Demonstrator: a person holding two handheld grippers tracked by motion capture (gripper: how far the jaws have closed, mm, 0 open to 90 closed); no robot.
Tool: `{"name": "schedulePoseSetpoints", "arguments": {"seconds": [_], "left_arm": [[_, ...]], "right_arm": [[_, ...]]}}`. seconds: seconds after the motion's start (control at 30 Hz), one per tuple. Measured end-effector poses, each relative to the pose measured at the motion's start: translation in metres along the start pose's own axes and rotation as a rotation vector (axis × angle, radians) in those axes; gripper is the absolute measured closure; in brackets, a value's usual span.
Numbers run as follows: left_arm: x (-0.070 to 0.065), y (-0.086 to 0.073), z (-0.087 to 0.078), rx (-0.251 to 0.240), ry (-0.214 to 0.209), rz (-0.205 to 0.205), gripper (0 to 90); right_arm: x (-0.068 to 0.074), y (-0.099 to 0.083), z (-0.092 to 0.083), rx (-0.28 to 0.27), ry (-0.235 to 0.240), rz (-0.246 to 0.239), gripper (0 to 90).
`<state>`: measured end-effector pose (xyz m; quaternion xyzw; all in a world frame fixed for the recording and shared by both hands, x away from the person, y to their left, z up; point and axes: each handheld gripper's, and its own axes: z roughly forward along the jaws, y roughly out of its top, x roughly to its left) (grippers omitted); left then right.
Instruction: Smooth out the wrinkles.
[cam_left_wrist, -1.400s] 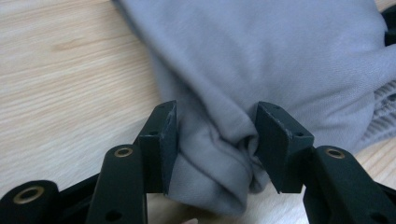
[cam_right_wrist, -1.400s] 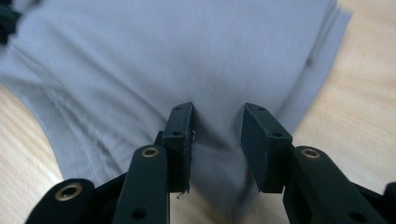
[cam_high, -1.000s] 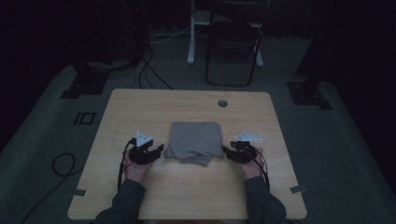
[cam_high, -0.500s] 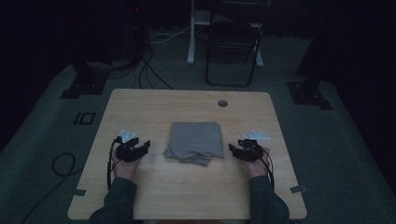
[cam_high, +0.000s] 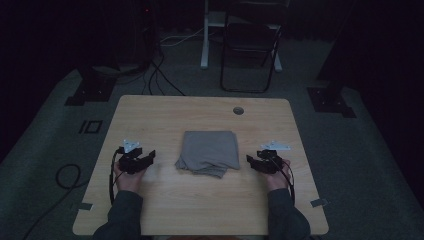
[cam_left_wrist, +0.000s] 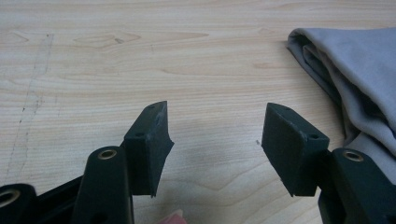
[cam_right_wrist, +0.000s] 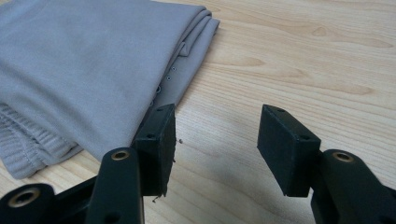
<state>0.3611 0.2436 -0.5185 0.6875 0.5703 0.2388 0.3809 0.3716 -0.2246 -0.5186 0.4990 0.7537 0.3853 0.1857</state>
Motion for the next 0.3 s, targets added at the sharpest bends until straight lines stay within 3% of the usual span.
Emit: {"name": "schedulePoseSetpoints", "arguments": {"seconds": [0.3], "left_arm": [[-0.0011,-0.0031,0.0013,0.010,-0.004,-0.014,40.2]], "right_arm": [[-0.0016,-0.0030,0.0010,0.006,0.000,0.011,46.3]]}}
